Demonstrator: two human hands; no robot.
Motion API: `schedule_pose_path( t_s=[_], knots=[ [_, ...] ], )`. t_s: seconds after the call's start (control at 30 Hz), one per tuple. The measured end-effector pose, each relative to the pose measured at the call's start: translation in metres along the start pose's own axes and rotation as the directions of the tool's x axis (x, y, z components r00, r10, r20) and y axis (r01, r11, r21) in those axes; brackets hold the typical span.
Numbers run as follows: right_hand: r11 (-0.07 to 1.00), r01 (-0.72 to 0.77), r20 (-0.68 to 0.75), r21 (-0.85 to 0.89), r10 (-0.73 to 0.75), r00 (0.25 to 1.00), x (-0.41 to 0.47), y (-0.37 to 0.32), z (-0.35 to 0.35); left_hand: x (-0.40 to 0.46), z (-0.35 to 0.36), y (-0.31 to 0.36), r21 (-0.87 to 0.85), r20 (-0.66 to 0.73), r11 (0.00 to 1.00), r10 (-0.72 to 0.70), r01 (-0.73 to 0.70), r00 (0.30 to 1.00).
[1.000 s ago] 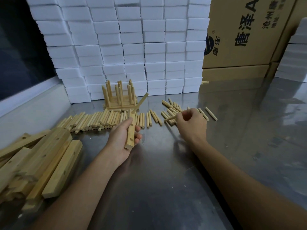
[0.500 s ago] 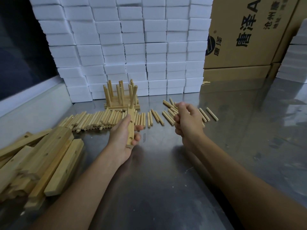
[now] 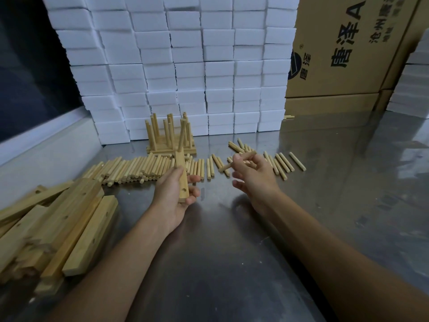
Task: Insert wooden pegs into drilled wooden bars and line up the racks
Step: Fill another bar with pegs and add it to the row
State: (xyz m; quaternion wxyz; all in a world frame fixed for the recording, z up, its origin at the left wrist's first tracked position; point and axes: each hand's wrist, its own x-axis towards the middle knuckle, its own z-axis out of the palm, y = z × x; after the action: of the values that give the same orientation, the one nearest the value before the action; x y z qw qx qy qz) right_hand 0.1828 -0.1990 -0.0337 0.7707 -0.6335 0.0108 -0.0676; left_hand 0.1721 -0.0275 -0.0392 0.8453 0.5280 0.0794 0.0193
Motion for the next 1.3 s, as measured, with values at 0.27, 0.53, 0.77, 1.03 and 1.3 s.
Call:
schedule_pose_path(
  t_s=[0.27,0.53,0.77,1.03,1.3],
  knots=[
    [0.996,-0.081,0.019,0.033,0.081,0.997,0.002,0.001,-0.002,0.002,-0.001,-0.002,0.02,-0.001,1.0,0.01,-0.01,1.0],
    [0.937,0.192,0.103,-0.291,-0.169,0.98,-0.004,0.005,0.004,0.006,-0.002,-0.007,0.091,0.036,0.994,0.058,-0.061,0.998],
    [0.803,0.38,0.156,-0.459,-0.348,0.924,-0.007,0.01,0.01,0.006,-0.003,-0.009,0.106,0.123,0.99,0.077,-0.09,0.989],
    [0.669,0.536,0.282,-0.515,-0.458,0.843,-0.012,0.014,0.016,0.002,-0.003,-0.009,0.172,0.24,0.979,0.071,-0.114,0.968],
    [0.547,0.581,0.336,-0.603,-0.486,0.806,-0.013,0.013,0.016,0.001,-0.004,-0.01,0.221,0.301,0.966,0.064,-0.135,0.951]
  ],
)
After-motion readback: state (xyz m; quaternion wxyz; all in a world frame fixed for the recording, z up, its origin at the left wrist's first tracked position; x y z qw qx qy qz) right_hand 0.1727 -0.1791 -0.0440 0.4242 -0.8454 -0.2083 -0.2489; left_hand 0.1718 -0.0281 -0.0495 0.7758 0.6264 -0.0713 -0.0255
